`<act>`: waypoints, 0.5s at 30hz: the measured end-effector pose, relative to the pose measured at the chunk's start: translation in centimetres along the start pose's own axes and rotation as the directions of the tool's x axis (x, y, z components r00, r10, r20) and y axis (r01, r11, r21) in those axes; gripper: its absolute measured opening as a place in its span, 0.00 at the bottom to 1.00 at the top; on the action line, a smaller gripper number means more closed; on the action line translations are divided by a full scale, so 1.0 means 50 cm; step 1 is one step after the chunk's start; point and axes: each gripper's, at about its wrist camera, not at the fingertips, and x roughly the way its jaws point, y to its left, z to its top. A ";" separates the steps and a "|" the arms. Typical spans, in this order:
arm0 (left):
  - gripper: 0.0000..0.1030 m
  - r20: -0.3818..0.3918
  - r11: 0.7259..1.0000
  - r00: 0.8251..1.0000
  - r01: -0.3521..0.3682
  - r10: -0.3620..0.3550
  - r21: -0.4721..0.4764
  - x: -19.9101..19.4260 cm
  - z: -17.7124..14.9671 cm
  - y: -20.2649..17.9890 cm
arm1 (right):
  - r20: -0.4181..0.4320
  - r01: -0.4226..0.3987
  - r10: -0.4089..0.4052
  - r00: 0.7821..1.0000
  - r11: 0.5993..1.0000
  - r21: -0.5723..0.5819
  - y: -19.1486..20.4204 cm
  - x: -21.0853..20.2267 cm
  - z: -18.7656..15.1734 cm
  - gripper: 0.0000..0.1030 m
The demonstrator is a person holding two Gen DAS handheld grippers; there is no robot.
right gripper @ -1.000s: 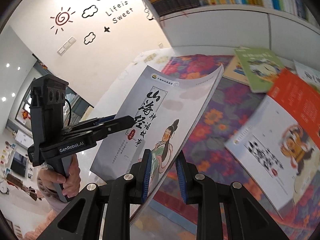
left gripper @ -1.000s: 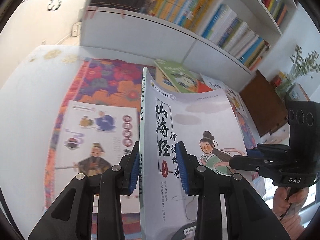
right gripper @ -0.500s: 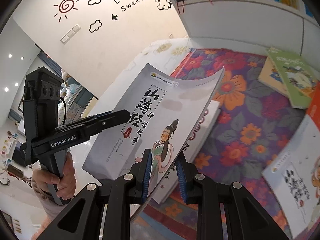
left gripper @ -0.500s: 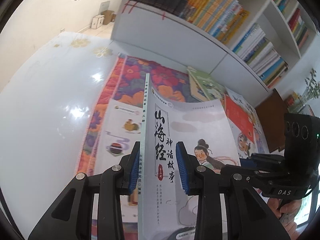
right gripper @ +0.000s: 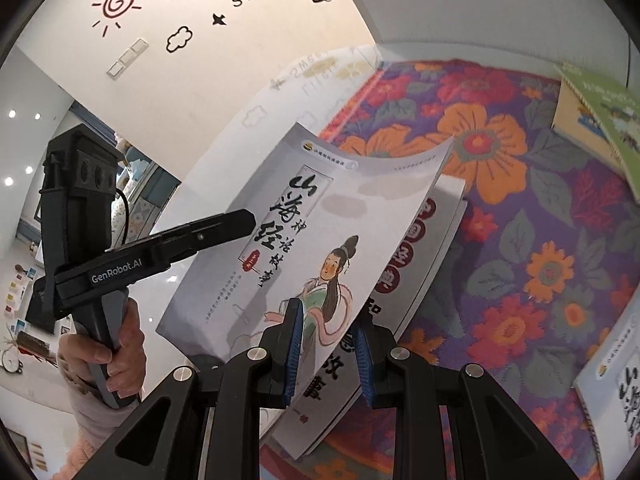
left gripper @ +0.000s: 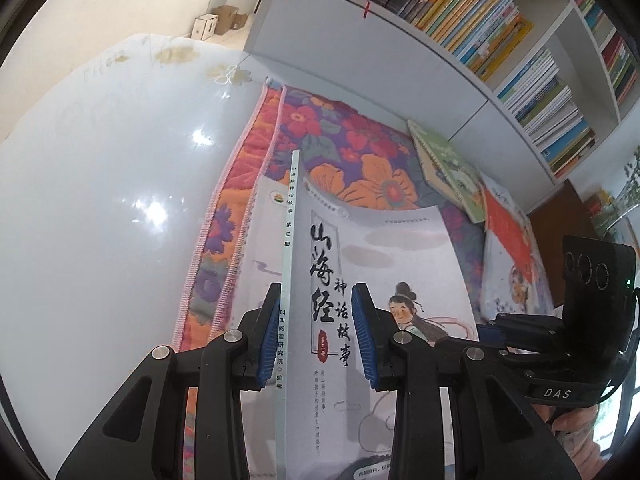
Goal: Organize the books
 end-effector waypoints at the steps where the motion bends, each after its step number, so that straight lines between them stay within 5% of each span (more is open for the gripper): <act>1: 0.29 -0.005 1.000 1.000 -0.001 0.001 -0.003 0.004 0.000 0.004 | -0.003 0.000 0.000 1.000 1.000 0.003 -0.003 0.005 -0.001 0.24; 15: 0.34 -0.031 0.996 0.996 -0.078 0.079 0.031 0.027 -0.001 0.012 | -0.018 0.031 -0.031 0.999 0.999 0.022 -0.021 0.023 -0.002 0.24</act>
